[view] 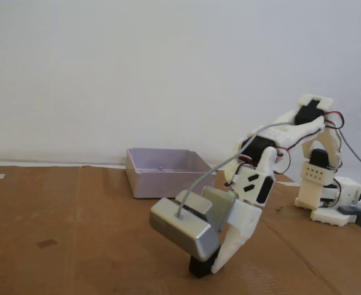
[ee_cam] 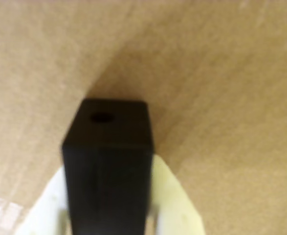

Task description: Grasp a block and put it in the box.

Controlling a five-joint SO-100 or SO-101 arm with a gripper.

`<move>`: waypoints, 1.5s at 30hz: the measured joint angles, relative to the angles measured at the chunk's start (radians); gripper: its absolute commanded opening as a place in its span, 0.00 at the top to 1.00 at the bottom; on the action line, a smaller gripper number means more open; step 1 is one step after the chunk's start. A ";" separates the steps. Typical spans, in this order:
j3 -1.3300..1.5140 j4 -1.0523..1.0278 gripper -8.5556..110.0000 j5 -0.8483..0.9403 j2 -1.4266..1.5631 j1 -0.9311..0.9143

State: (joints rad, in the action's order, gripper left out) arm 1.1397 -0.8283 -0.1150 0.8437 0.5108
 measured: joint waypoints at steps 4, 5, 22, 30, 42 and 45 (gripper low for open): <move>-0.002 0.000 0.93 0.000 0.000 0.000; -0.005 0.000 0.93 0.000 0.000 0.000; -0.049 0.000 0.93 -0.008 -0.003 -0.002; -0.072 0.000 0.93 -0.008 -0.003 -0.002; -0.072 0.000 0.93 -0.008 0.018 -0.084; -0.072 0.000 0.93 -0.009 0.061 -0.092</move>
State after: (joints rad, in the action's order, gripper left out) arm 1.0677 -0.8283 -0.1243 0.9050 0.4188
